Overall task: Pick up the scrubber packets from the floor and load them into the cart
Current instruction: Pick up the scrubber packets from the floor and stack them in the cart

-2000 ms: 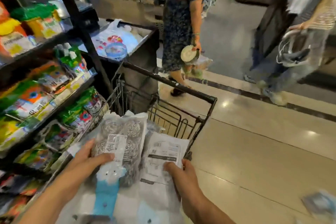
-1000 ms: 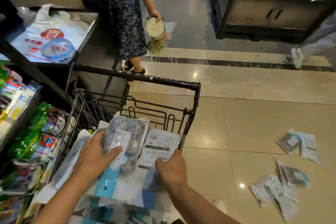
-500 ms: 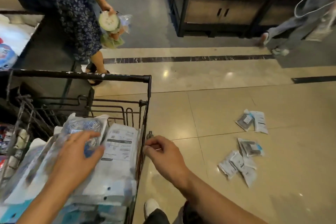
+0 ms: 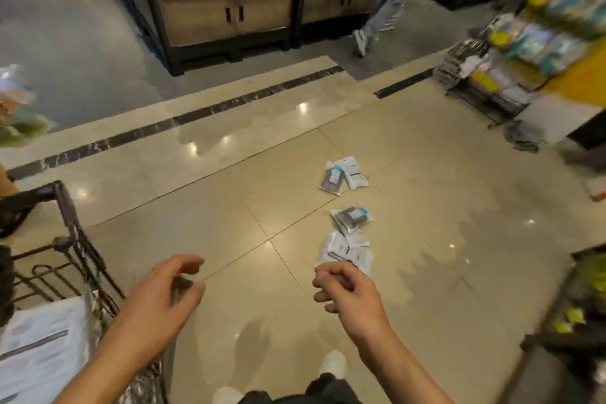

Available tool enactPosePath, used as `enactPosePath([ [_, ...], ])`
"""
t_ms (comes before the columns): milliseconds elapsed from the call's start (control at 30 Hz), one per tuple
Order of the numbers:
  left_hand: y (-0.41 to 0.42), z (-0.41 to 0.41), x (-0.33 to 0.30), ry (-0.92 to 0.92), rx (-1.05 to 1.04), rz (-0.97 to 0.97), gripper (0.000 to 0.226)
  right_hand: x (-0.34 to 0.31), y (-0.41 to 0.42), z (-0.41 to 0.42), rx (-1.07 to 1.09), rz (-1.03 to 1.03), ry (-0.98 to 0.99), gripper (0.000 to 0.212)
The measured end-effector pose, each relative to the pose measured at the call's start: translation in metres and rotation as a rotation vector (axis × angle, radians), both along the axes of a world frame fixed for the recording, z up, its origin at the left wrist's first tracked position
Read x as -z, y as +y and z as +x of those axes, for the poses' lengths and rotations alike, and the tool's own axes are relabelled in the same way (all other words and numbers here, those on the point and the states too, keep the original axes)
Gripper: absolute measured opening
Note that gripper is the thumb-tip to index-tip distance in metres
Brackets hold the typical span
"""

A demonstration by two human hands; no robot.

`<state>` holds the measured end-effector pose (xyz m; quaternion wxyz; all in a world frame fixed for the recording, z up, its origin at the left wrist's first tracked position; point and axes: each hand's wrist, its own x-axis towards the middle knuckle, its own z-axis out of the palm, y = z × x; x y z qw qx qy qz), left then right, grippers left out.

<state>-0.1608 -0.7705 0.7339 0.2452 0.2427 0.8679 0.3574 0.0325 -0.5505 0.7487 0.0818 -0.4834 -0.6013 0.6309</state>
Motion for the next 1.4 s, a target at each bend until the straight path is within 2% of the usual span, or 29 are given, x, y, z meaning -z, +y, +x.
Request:
enactPosePath([
  [133, 0.063, 0.017, 0.000, -0.129, -0.024, 0.070, 0.024, 0.003, 0.055, 0.047, 0.145, -0.031, 0.019, 0.008],
  [267, 0.125, 0.040, -0.001, -0.253, -0.122, 0.149, 0.018, 0.006, 0.108, 0.087, 0.195, -0.031, 0.032, 0.009],
  [600, 0.244, 0.093, 0.009, -0.411, -0.188, 0.150, 0.017, 0.006, 0.216, 0.142, 0.275, -0.035, 0.036, 0.011],
  [900, 0.330, 0.031, 0.013, -0.420, -0.210, 0.143, 0.016, 0.016, 0.296, 0.096, 0.330, -0.053, 0.000, 0.009],
  [1133, 0.450, -0.024, 0.005, -0.483, -0.098, 0.146, 0.014, -0.009, 0.374, 0.055, 0.447, 0.003, 0.031, 0.009],
  [1400, 0.584, -0.053, 0.004, -0.521, -0.018, 0.131, 0.016, -0.007, 0.472, 0.061, 0.561, -0.028, 0.001, 0.007],
])
